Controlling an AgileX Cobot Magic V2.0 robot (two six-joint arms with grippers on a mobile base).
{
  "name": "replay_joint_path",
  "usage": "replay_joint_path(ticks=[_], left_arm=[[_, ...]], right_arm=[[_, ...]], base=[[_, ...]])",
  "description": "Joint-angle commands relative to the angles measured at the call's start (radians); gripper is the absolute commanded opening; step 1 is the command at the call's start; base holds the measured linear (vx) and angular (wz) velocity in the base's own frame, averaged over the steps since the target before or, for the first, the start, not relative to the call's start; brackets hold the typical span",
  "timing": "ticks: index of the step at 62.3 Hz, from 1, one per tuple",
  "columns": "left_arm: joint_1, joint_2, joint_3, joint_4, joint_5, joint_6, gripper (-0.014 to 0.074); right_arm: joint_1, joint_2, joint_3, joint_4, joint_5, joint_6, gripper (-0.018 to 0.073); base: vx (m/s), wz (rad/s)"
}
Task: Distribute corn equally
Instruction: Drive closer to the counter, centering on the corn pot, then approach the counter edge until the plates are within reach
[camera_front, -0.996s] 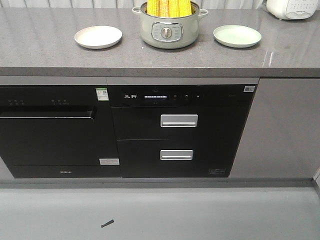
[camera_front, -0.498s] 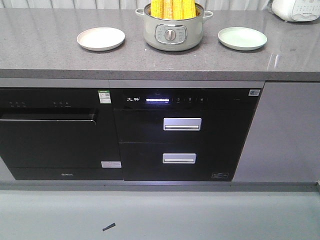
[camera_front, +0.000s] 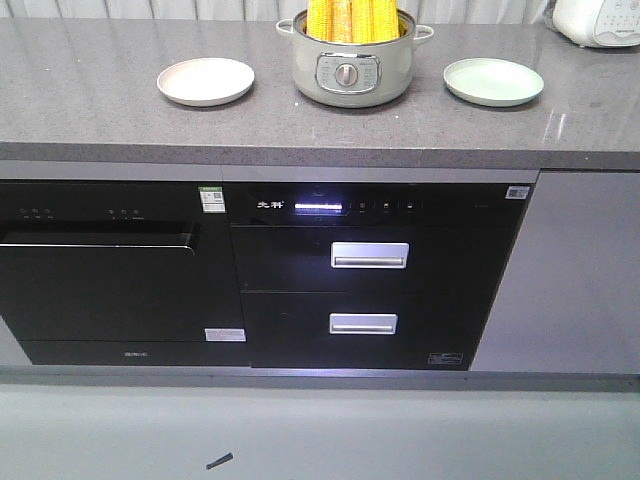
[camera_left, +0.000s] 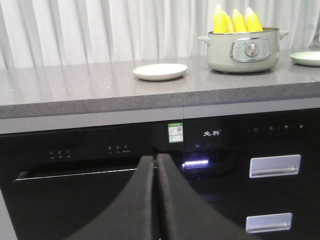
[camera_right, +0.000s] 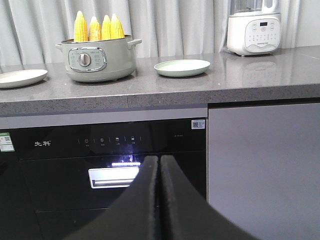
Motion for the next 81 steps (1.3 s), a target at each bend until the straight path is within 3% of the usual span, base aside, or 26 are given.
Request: replay_joint_path(ticks=[1,81], left_arm=[[-0.001,-0.017,0.004,-0.002,-0.068,-0.013,-0.0006],[-0.001,-0.017,0.004,-0.002,-0.068,-0.013,-0.0006]], right_arm=[[0.004,-0.006,0.008,-0.010,-0.071,-0.007,-0.0001],[0.004,-0.006,0.008,-0.010,-0.071,-0.007,-0.0001]], base=[[0.04,0.01],[0.04,0.00]])
